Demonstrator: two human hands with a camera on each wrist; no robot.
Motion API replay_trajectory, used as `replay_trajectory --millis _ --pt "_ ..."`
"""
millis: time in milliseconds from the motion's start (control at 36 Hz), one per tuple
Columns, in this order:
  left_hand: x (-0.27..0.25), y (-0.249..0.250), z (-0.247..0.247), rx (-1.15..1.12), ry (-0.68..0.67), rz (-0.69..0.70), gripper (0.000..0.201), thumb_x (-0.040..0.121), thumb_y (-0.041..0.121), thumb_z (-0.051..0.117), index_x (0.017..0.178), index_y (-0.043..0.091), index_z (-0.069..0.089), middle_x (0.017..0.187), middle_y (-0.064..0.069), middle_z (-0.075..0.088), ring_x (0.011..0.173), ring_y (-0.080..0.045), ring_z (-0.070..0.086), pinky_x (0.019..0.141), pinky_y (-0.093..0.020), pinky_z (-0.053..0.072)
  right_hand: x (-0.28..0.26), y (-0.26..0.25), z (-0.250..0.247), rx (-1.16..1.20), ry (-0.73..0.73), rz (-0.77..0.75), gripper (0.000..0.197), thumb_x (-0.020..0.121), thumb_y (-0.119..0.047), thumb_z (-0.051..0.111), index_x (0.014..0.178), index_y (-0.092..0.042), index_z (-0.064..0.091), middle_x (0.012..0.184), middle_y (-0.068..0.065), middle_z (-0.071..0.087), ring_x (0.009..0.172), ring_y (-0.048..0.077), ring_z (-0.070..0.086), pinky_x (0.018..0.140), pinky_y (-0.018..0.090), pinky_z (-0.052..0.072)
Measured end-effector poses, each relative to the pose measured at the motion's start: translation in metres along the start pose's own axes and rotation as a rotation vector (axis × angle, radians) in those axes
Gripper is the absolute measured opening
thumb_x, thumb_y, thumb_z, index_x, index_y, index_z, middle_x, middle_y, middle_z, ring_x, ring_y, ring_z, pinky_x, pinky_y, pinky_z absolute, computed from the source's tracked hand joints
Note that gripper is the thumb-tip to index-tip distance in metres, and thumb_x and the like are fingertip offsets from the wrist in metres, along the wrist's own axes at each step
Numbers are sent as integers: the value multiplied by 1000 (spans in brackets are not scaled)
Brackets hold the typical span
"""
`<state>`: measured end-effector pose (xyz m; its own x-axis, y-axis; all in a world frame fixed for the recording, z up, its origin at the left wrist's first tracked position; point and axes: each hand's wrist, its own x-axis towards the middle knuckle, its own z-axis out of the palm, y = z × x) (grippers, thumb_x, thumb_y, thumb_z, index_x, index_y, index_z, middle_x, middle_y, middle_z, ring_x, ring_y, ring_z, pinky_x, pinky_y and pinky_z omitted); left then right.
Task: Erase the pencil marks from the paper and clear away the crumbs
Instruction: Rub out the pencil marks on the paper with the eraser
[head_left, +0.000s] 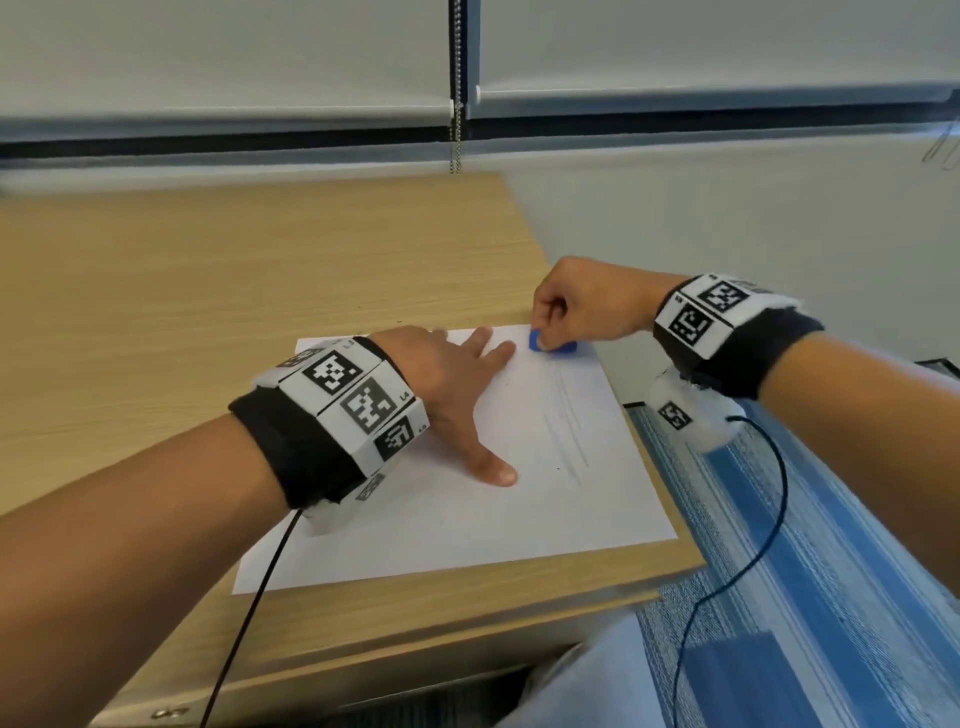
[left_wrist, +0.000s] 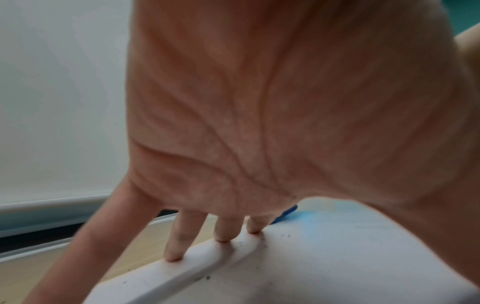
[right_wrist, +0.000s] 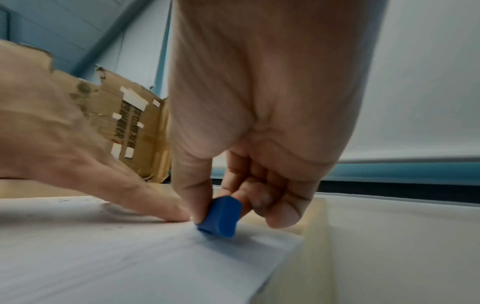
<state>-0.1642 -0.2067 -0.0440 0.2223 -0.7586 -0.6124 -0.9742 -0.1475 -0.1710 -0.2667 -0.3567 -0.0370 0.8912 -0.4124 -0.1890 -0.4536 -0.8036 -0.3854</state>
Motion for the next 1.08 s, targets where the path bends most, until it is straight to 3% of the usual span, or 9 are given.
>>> replay_trajectory --millis 111,222,389,583,722,833,917,1028,1083 --pt "2 2 -2 0 -25 -11 134 57 90 55 145 37 -30 156 12 -30 149 -30 -7 112 -54 23 -13 -9 10 -40 -63 -77 6 78 -11 72 83 -7 71 61 -11 60 51 -4 53 54 9 42" --pt "2 3 -2 12 -21 -10 136 57 90 55 146 35 -31 157 9 -29 149 -33 -4 111 -52 25 -27 -14 14 -1 -234 -141 10 79 -15 74 87 -10 72 65 -7 62 54 -1 51 59 17 46" --pt "-3 1 -1 -13 -27 -1 133 58 89 56 145 37 -30 156 10 -31 149 -31 -6 113 -53 21 -11 -5 7 1 -16 -60 9 80 -13 72 84 -5 71 64 -7 63 50 -5 52 53 7 41" --pt "-13 -5 18 -46 -9 26 135 59 85 61 145 36 -30 156 7 -32 148 -34 -10 113 -51 23 -40 -21 23 79 -202 -138 4 81 -14 73 82 -12 70 65 -6 63 52 -1 51 55 11 43" --pt "-17 -4 17 -51 -12 24 134 57 85 63 145 41 -29 158 5 -29 148 -36 -6 111 -55 24 -37 -7 22 112 45 -87 8 84 -19 70 86 -11 71 74 0 70 62 7 59 61 16 47" --pt "-16 1 11 -74 99 60 116 59 83 64 149 34 8 153 -3 15 131 -37 36 95 -48 44 -35 1 25 69 91 -40 13 86 -21 68 84 -9 70 76 3 69 65 12 58 63 22 47" --pt "-11 6 8 -85 218 60 94 68 83 56 139 29 25 134 -5 30 109 -33 47 80 -41 47 -34 3 28 67 92 -33 15 86 -23 68 84 -9 70 76 5 69 63 11 56 61 21 47" --pt "-1 7 8 -91 214 3 113 62 86 56 150 35 7 147 -4 20 123 -35 37 90 -45 46 -31 4 21 -9 101 -41 14 85 -22 68 85 -7 69 78 5 69 70 18 62 63 23 47" --pt "3 5 7 -104 170 -20 118 60 89 54 151 45 -6 160 -2 -1 135 -38 27 100 -51 42 -28 3 18 -73 126 -67 14 85 -21 67 85 -7 68 78 6 67 72 20 61 65 26 48"
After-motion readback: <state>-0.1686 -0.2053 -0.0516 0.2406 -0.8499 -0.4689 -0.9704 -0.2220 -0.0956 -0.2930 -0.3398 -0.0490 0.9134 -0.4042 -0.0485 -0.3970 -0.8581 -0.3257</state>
